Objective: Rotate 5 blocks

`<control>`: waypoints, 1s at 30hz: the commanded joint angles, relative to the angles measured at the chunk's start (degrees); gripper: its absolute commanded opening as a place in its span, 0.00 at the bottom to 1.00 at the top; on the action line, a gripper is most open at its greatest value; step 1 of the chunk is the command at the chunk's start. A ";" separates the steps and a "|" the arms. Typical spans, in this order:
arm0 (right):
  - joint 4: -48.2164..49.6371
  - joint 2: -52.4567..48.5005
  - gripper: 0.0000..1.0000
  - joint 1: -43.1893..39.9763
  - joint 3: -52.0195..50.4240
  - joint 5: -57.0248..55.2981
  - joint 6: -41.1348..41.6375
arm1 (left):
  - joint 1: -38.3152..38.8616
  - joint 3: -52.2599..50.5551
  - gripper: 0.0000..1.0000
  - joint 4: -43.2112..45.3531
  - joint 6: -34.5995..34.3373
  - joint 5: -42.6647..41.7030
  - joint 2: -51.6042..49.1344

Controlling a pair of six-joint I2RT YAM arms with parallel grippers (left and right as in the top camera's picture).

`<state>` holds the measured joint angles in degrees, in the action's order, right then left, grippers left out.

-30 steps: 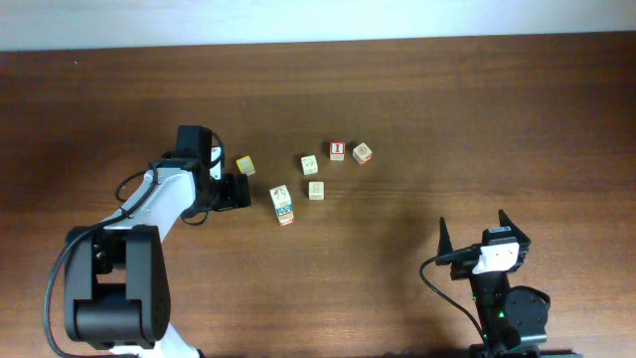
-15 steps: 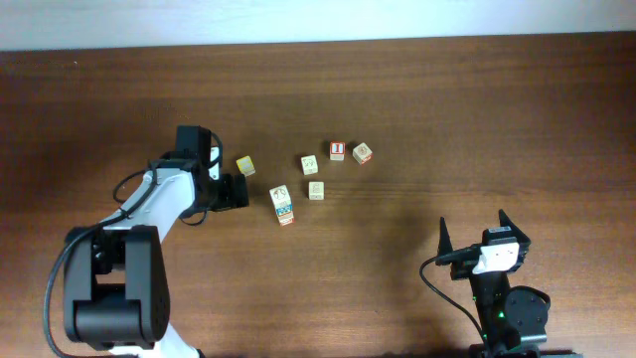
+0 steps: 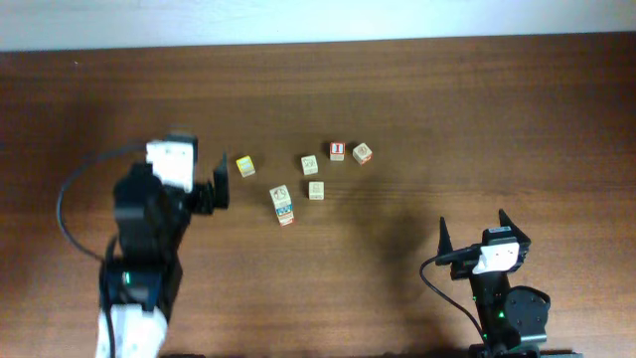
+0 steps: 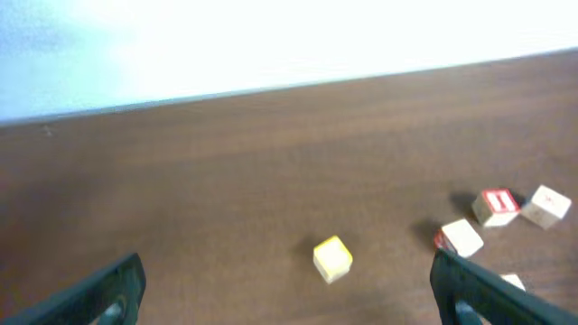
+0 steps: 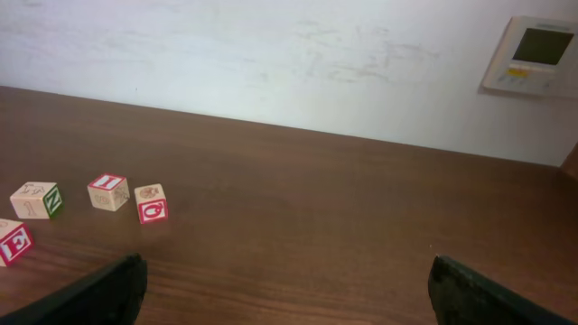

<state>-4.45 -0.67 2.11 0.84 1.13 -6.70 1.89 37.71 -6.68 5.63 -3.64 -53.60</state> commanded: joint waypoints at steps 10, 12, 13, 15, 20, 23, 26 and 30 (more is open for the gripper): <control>-0.09 0.46 0.98 -0.31 -0.52 -0.46 -0.35 | -0.20 -34.60 0.99 7.87 4.63 9.51 46.93; -0.07 0.46 0.99 -0.31 -0.52 -0.46 -0.35 | -0.20 -36.89 0.99 7.96 5.81 9.51 50.01; -0.09 0.46 0.98 -0.31 -0.52 -0.46 -0.35 | -0.20 -37.24 0.99 6.47 6.10 9.51 51.23; -0.09 0.46 0.99 -0.31 -0.52 -0.46 -0.35 | -0.20 -37.24 0.99 2.43 6.58 9.49 53.35; -0.07 0.46 0.99 -0.31 -0.52 -0.46 -0.35 | -0.17 -37.24 0.99 2.51 6.91 9.05 53.35; -0.09 0.46 0.99 -0.31 -0.52 -0.46 -0.35 | -0.20 -37.22 0.99 2.51 6.91 9.05 53.31; -0.09 0.46 0.98 -0.31 -0.52 -0.46 -0.35 | -0.20 -37.22 0.99 2.51 6.91 9.05 53.31; -0.09 0.46 0.98 -0.31 -0.52 -0.46 -0.35 | -0.20 -37.22 0.99 2.51 6.91 9.05 53.31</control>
<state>-4.49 -0.58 2.11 0.84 0.97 -6.72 1.89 0.91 -4.10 11.60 4.99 -0.89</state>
